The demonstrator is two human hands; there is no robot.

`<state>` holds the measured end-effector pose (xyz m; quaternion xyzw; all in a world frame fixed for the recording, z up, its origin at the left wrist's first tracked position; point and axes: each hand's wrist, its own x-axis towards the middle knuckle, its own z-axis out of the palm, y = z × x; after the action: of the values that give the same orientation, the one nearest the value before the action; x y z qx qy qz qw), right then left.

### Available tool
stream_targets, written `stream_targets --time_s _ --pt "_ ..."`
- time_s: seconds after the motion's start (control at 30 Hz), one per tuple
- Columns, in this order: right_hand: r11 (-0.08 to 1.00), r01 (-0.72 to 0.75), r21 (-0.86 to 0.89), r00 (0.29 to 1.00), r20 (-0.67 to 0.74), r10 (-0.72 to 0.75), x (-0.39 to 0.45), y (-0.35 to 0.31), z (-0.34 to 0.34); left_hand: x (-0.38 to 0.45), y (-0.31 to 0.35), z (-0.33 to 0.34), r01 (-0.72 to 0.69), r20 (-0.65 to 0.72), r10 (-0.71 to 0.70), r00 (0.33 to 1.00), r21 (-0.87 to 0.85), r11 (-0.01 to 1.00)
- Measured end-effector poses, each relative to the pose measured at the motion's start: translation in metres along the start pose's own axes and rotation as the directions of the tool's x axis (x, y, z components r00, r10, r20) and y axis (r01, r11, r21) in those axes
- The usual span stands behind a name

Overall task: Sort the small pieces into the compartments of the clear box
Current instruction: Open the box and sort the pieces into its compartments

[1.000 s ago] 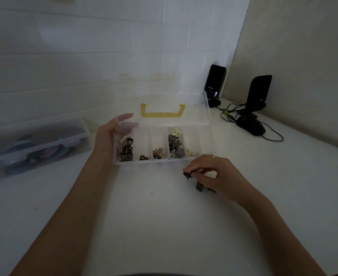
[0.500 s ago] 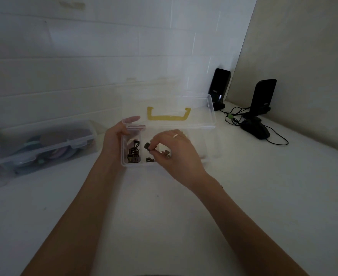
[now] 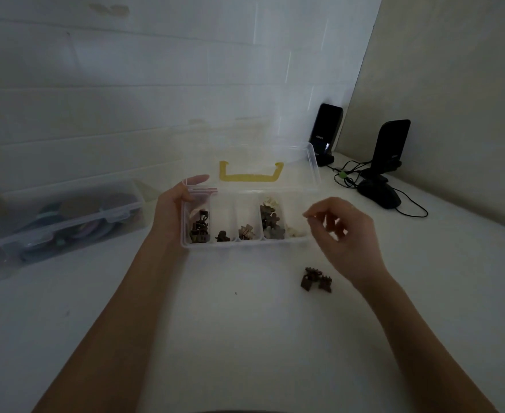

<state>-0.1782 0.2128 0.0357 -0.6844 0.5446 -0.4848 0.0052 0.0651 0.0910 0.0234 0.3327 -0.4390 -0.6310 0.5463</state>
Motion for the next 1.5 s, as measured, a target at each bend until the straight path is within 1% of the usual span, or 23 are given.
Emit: stream_targets --time_s 0.07,0.13,0.27,0.33,0.4,0.57,0.63,0.7,0.8,0.9,1.0,1.17,1.27,1.33,1.5 --pt "0.998 -0.051 0.022 0.991 0.128 0.047 -0.005 0.008 -0.014 0.000 0.000 0.000 -0.006 -0.001 0.006 1.000 0.004 1.000" --pt "0.997 -0.076 -0.016 0.968 0.239 0.078 -0.012 0.015 -0.023 0.000 -0.001 0.000 -0.014 -0.008 0.014 1.000 0.008 1.000" --pt "0.987 -0.163 0.002 0.898 0.414 0.147 -0.030 0.024 -0.034 0.000 0.000 0.002 -0.019 -0.012 0.020 1.000 0.004 1.000" --pt "0.988 -0.153 -0.033 0.861 0.487 0.150 -0.036 0.024 -0.034 -0.001 0.001 0.003 -0.013 -0.016 0.013 1.000 -0.007 1.000" --pt "0.992 -0.096 -0.080 0.844 0.522 0.124 -0.040 0.024 -0.029 0.000 -0.001 0.002 -0.008 -0.022 0.008 1.000 0.000 1.000" --pt "0.990 -0.025 -0.138 0.861 0.500 0.091 -0.042 0.024 -0.015 -0.002 -0.001 0.003 0.010 -0.026 -0.011 1.000 -0.017 1.000" --pt "0.989 -0.020 -0.146 0.864 0.495 0.090 -0.042 0.025 -0.013 -0.001 -0.001 0.003 0.004 -0.033 -0.005 0.999 -0.016 1.000" --pt "0.990 -0.044 -0.137 0.877 0.469 0.104 -0.042 0.024 -0.012 0.000 -0.002 0.002 -0.003 -0.038 0.002 0.999 -0.007 1.000" --pt "0.993 -0.094 -0.074 0.916 0.385 0.115 -0.042 0.022 -0.012 0.000 -0.002 0.000 -0.003 -0.029 0.003 1.000 0.012 1.000" --pt "0.989 -0.143 -0.026 0.932 0.334 0.143 -0.041 0.017 -0.013 0.001 -0.003 -0.001 0.000 -0.025 0.000 1.000 0.017 1.000" --pt "0.987 -0.160 0.000 0.933 0.325 0.152 -0.042 0.015 -0.013 0.001 -0.003 -0.002 0.002 -0.027 -0.001 1.000 0.014 1.000" --pt "0.977 -0.183 0.106 0.947 0.287 0.146 -0.043 0.014 -0.012 0.000 -0.001 0.000 0.008 -0.023 -0.008 1.000 -0.016 1.000" --pt "0.957 -0.246 0.151 0.936 0.293 0.195 -0.042 0.015 -0.010 -0.002 0.000 0.002 0.007 -0.013 -0.008 1.000 -0.042 0.999" --pt "0.942 -0.287 0.175 0.927 0.299 0.227 -0.042 0.016 -0.008 -0.002 -0.001 0.002 -0.007 -0.015 0.006 1.000 -0.030 1.000" --pt "0.956 -0.247 0.156 0.946 0.254 0.203 -0.032 0.012 -0.001 -0.001 -0.001 0.002 -0.004 -0.012 0.004 1.000 -0.038 0.999"
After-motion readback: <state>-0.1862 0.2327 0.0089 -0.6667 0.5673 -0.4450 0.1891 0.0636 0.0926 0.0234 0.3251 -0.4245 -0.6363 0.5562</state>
